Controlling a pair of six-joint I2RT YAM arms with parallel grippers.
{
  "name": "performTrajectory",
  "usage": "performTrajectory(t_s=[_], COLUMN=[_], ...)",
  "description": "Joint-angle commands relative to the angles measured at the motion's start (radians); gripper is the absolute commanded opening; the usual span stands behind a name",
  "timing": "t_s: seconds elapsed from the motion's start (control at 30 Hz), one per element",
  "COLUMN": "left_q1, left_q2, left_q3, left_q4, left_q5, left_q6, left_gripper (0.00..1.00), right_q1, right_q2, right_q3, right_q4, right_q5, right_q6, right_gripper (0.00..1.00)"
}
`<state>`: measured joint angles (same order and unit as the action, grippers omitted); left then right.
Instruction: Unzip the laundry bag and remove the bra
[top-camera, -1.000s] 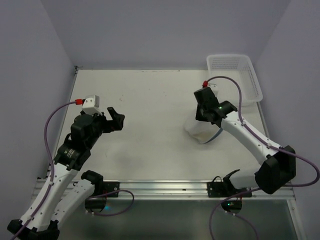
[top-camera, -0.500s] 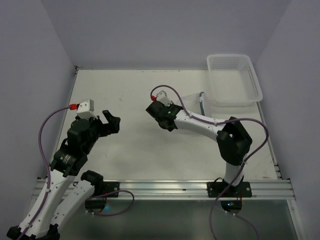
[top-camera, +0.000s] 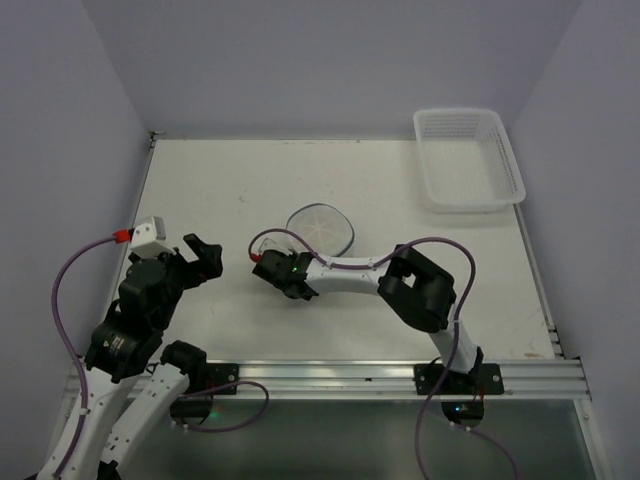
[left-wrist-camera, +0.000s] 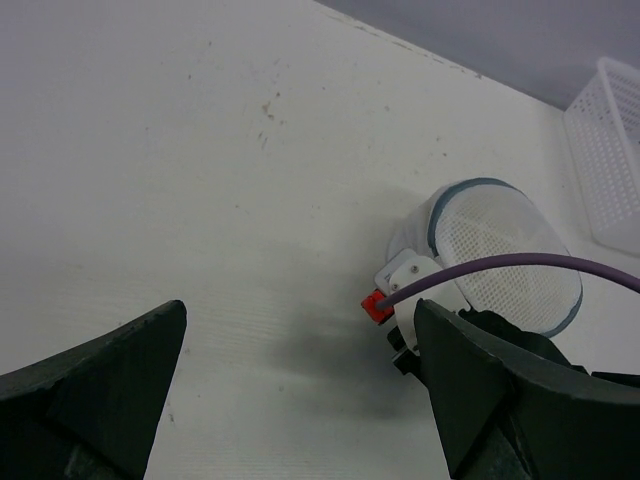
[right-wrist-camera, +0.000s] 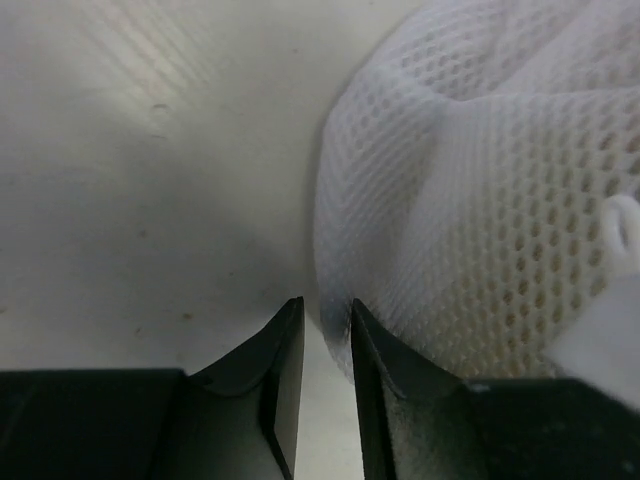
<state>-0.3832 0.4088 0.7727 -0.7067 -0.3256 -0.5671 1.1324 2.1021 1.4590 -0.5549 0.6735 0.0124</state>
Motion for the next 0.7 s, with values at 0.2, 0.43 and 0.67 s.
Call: performTrajectory(t_s=[0.2, 0.43, 0.67], left_q1=[-0.006, -0.006, -0.006], left_q2=[0.051, 0.176, 0.283], left_q3=[0.028, 0.043, 0.019], left_q4=[0.009, 0.064, 0.219], left_q5=[0.023, 0.121, 0.252], left_q6=[-0.040, -0.085, -0.086], left_gripper=[1.00, 1.00, 1.00], right_q1=[0.018, 0.018, -0.077], right_q2=[-0.272, -0.457, -0.698], right_q3=[0.023, 0.011, -0.092], right_q4=[-0.010, -0.117, -0.169], right_q5=[-0.379, -0.465, -0.407], right_q6=[0.049, 0.118, 0.325], right_gripper=[0.49, 0.63, 0.68])
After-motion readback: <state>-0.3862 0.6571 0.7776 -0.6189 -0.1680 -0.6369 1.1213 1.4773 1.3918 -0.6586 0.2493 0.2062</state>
